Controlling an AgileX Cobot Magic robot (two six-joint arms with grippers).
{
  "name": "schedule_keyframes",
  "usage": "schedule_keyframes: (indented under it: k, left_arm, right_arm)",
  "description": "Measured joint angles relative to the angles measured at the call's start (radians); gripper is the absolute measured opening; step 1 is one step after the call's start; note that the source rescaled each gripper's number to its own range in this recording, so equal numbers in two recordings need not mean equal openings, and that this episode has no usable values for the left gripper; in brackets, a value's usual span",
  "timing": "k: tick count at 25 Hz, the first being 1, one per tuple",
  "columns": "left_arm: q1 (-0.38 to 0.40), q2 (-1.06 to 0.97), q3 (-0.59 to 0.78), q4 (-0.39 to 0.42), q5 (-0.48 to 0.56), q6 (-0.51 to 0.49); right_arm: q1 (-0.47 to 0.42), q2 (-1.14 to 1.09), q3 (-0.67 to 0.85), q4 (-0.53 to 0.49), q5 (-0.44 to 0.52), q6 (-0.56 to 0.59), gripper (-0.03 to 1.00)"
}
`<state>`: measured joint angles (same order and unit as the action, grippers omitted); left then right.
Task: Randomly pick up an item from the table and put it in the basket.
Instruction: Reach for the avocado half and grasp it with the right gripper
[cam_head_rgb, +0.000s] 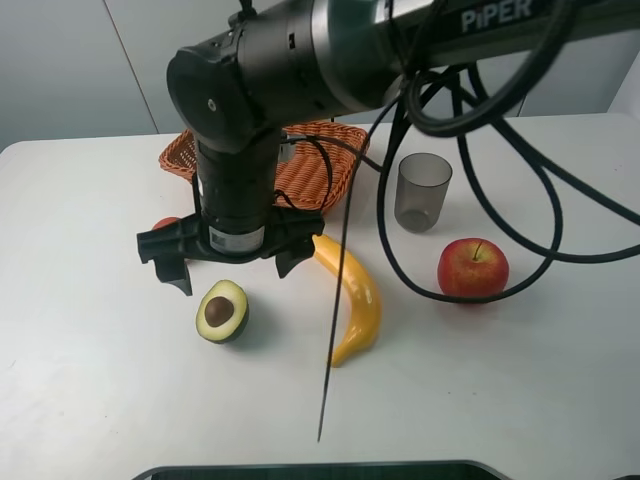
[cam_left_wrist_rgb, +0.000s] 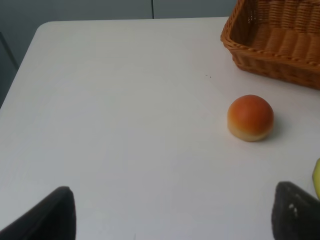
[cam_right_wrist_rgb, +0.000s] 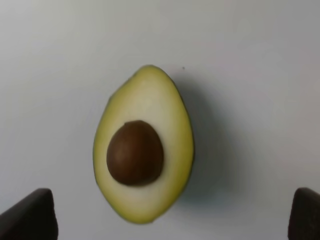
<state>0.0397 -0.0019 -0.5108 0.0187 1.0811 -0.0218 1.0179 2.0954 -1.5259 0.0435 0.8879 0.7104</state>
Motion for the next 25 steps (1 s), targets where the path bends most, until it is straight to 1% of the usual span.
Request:
schedule_keyframes:
  k: [5, 10, 16, 21, 25]
  left_arm:
    - [0.000, 0.000, 0.000, 0.000, 0.000, 0.000]
    - [0.000, 0.000, 0.000, 0.000, 0.000, 0.000]
    - [0.000, 0.000, 0.000, 0.000, 0.000, 0.000]
    - [0.000, 0.000, 0.000, 0.000, 0.000, 0.000]
    - [0.000, 0.000, 0.000, 0.000, 0.000, 0.000]
  right_arm:
    - [0.026, 0.052, -0.051, -0.016, -0.002, 0.051, 1.00]
    - [0.046, 0.084, -0.056, -0.036, -0.022, 0.085, 1.00]
    - [0.048, 0.101, -0.056, -0.111, -0.026, 0.141, 1.00]
    - [0.053, 0.119, -0.061, -0.115, -0.054, 0.157, 1.00]
    - [0.056, 0.150, -0.061, -0.128, -0.054, 0.161, 1.00]
